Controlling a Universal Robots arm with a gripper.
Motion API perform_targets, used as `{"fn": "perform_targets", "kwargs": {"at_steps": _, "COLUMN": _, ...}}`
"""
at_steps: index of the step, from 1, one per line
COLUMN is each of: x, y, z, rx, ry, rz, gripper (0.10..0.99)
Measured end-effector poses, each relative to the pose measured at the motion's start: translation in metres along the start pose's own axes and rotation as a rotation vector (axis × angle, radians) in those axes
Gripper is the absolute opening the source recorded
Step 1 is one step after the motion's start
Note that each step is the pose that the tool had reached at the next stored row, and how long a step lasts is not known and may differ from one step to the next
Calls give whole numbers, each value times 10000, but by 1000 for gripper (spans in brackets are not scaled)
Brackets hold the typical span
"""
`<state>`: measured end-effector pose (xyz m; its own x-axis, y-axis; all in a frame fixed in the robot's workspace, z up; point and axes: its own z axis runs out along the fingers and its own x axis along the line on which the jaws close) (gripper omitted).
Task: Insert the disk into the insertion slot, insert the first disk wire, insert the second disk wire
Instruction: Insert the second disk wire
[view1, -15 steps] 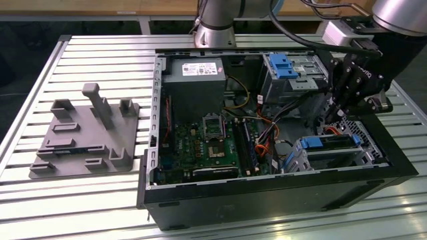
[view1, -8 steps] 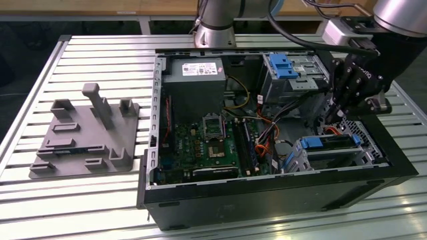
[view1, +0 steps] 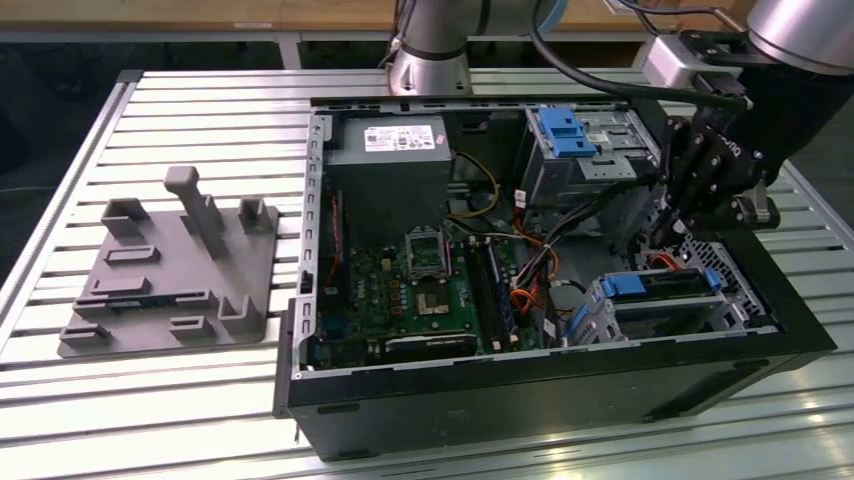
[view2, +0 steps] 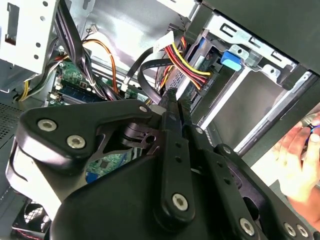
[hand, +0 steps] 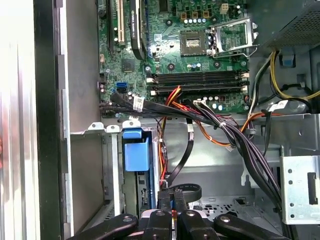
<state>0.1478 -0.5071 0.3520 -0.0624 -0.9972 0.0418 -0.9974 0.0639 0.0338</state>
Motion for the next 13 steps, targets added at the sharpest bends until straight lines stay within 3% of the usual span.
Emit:
{"fn": "perform_targets", "kwargs": {"at_steps": 4, "x": 6, "y": 0, "z": 0, "rx": 14, "ry": -35, "rz": -2, "gripper": 145}}
{"fn": "perform_targets", "kwargs": {"at_steps": 10, "x": 64, "y": -5, "z": 2, "rx": 180, "ry": -418, "rz": -16, "gripper": 145}}
{"fn": "perform_targets", "kwargs": {"at_steps": 13, "x": 73, "y": -5, "z": 2, "rx": 180, "ry": -429, "rz": -17, "gripper": 145}}
